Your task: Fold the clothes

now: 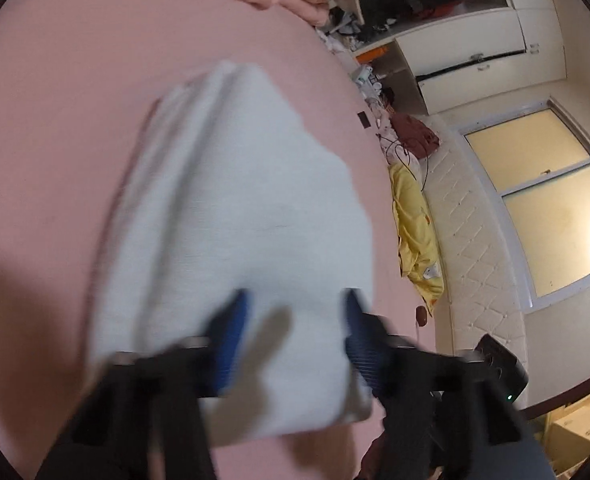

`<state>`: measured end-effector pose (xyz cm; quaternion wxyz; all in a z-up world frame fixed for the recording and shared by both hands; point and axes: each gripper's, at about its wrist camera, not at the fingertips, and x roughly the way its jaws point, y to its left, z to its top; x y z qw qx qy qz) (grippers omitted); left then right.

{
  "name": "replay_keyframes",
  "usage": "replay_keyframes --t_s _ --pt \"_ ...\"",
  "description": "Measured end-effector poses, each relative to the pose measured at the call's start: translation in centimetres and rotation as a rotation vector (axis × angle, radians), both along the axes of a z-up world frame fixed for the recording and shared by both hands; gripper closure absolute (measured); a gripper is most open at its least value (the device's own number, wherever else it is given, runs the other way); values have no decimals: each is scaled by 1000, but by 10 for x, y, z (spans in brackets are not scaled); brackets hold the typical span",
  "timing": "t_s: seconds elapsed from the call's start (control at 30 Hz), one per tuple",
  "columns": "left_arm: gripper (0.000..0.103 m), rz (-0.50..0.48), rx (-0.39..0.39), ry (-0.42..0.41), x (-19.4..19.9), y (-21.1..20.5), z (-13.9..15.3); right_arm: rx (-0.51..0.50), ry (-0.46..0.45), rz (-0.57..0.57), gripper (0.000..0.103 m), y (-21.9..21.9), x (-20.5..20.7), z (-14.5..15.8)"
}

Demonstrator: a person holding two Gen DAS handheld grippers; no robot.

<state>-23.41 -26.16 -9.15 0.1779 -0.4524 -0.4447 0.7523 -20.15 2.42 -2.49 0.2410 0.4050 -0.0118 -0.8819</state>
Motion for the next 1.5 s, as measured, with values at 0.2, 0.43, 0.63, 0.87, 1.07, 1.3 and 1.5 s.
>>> replay_keyframes --t_s 0.2,0.43,0.63,0.87,1.07,1.3,1.5 --pt "68 21 -138 21 27 -12 29 -17 61 -21 52 26 -1 20" --pt "33 -91 -501 87 23 71 50 11 40 32 52 -16 -109 36" --pt "37 -14 -466 80 34 61 26 83 -51 66 51 -35 -158 -15" --pt "39 -47 -501 114 46 46 62 105 14 -163 36 14 -169 0" --pt "38 -34 -532 143 -4 40 78 -9 132 -28 36 29 -51 33" --pt "55 -6 -524 67 -36 33 50 15 -24 3 36 23 17 -22" --pt "50 175 -566 22 4 -15 72 -28 -11 -81 36 49 53 6"
